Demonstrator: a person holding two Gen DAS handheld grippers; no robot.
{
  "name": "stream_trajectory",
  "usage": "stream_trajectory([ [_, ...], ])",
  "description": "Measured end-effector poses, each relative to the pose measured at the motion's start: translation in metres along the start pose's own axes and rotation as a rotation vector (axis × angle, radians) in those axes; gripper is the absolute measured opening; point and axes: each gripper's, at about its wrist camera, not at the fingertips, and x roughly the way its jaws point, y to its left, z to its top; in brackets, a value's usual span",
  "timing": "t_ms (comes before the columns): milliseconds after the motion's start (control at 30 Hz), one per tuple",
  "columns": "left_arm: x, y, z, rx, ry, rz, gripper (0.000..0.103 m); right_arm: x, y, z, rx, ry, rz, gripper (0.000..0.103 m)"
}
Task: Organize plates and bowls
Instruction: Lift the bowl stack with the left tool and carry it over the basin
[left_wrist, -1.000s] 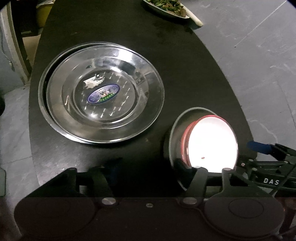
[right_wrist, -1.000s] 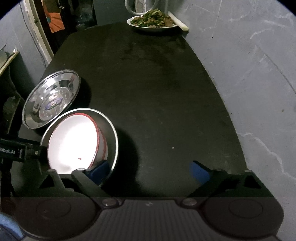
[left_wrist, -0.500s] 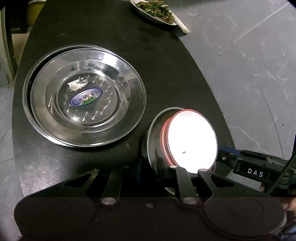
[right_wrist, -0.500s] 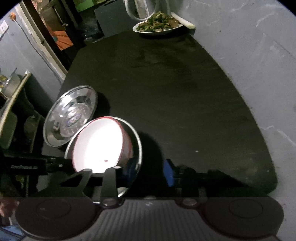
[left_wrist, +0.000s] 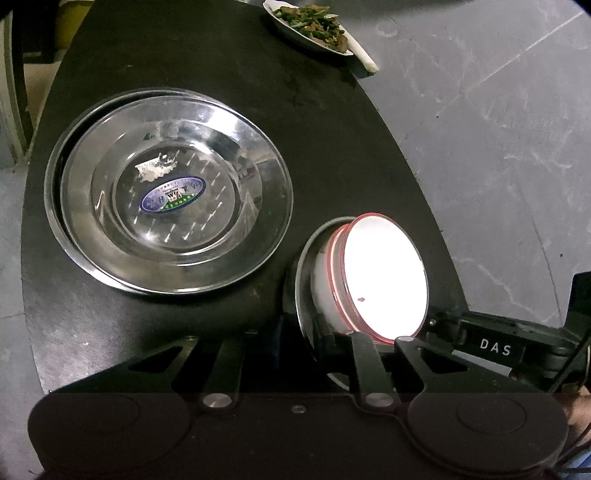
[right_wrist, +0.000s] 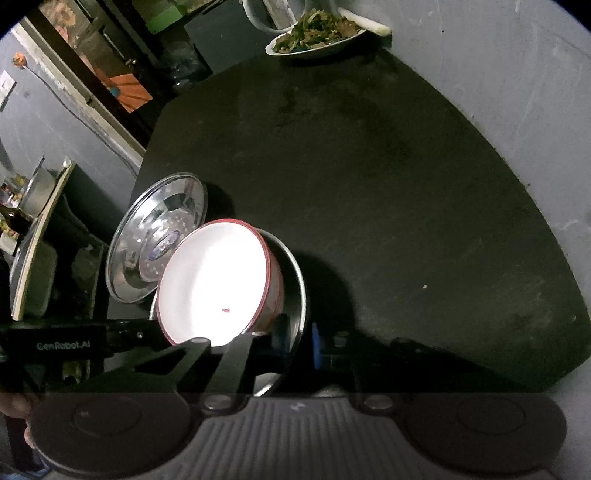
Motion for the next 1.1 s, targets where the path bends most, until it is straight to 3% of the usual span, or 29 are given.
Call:
stream_trajectory([
  [567, -0.001, 0.001, -0.009, -0.009, -0.004, -0.003, 0.016, -0.003, 0.001, -0.015, 0.074, -0.004, 0.015, 0.014],
  [1100, -0.012, 0.000, -0.016, 0.007, -0.036, 0.002, 0.015, -0.010, 0.010, -0.025, 0.063, -0.010, 0.022, 0.014],
])
